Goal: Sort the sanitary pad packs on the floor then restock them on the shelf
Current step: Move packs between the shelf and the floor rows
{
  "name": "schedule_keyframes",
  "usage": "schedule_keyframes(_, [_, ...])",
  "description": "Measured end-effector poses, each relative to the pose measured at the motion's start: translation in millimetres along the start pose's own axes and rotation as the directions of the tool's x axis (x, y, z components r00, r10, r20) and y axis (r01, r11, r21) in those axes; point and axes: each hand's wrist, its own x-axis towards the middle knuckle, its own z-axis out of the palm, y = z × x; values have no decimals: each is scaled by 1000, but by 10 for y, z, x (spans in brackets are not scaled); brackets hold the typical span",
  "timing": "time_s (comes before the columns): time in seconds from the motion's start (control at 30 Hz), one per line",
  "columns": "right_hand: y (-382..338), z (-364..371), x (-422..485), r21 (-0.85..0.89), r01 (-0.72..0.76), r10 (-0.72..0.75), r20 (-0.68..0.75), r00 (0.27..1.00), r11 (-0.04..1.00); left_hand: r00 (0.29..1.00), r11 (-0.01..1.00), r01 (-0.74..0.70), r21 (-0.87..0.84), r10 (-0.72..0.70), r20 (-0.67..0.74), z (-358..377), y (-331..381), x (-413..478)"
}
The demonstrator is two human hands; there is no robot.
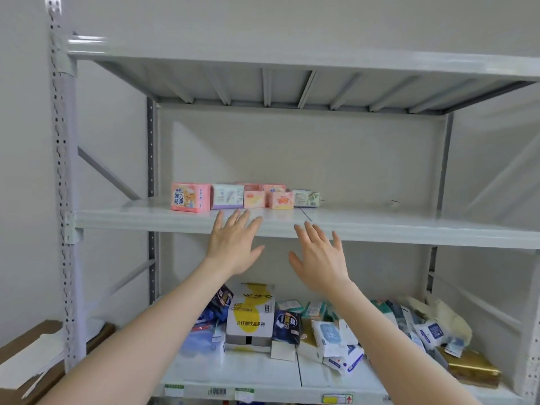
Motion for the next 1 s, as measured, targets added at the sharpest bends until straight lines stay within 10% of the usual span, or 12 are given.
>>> schedule_keyframes(1.0, [913, 1847, 3580, 145, 28, -43, 98, 994, 989, 999, 998, -14, 53, 12, 48, 1850, -950, 3314])
